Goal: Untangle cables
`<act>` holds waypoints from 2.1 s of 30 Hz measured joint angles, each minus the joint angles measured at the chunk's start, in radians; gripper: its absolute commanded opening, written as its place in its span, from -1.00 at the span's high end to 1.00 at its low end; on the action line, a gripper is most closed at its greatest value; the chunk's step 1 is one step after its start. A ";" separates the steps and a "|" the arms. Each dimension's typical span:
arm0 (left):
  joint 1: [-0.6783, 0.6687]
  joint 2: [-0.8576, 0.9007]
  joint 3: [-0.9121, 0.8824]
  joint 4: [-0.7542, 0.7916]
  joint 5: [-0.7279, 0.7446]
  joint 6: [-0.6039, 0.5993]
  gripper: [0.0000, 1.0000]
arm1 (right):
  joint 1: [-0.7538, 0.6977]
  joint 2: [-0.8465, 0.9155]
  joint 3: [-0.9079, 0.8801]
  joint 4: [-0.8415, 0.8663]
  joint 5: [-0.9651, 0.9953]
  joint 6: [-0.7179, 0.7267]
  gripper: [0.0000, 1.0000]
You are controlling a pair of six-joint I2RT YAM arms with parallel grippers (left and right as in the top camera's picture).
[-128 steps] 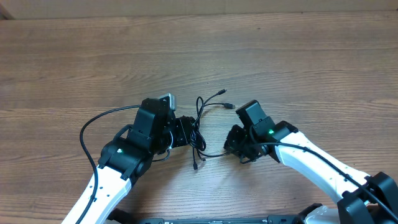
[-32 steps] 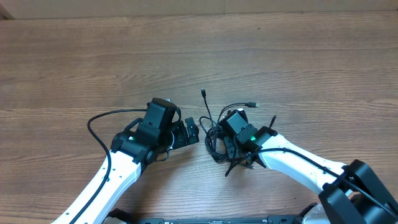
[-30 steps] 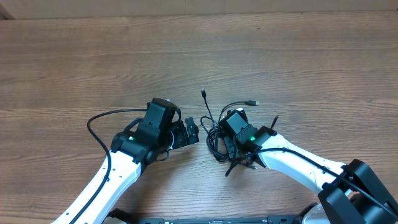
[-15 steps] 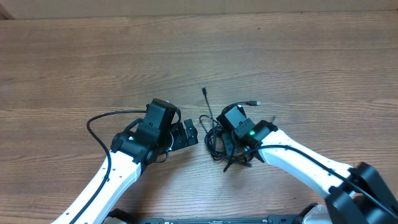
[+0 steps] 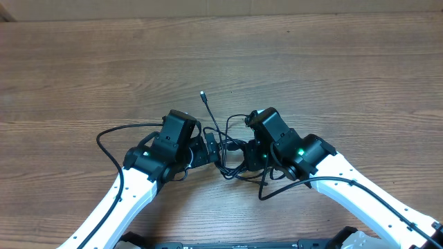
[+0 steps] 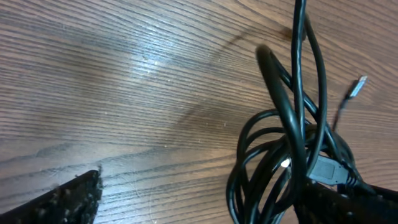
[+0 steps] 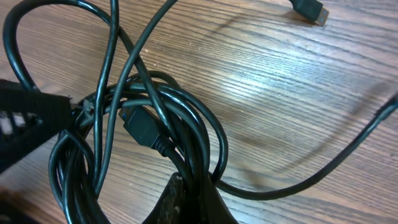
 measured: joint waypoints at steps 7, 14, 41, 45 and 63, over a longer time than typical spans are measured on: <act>0.000 0.000 0.000 0.008 0.100 -0.017 -0.39 | 0.000 0.000 0.000 0.074 -0.094 0.040 0.92; 0.000 0.000 0.000 -0.021 0.199 -0.020 0.34 | 0.000 0.000 0.000 0.099 -0.129 0.061 0.92; 0.000 0.000 0.001 -0.033 0.107 -0.110 0.92 | -0.008 -0.036 0.000 0.179 -0.264 0.129 0.92; 0.000 0.000 0.003 -0.033 0.106 -0.140 0.91 | -0.008 -0.055 0.000 0.196 -0.193 0.170 0.92; 0.000 0.004 0.003 -0.037 0.091 -0.165 0.92 | -0.009 -0.064 0.001 0.145 -0.038 0.145 0.16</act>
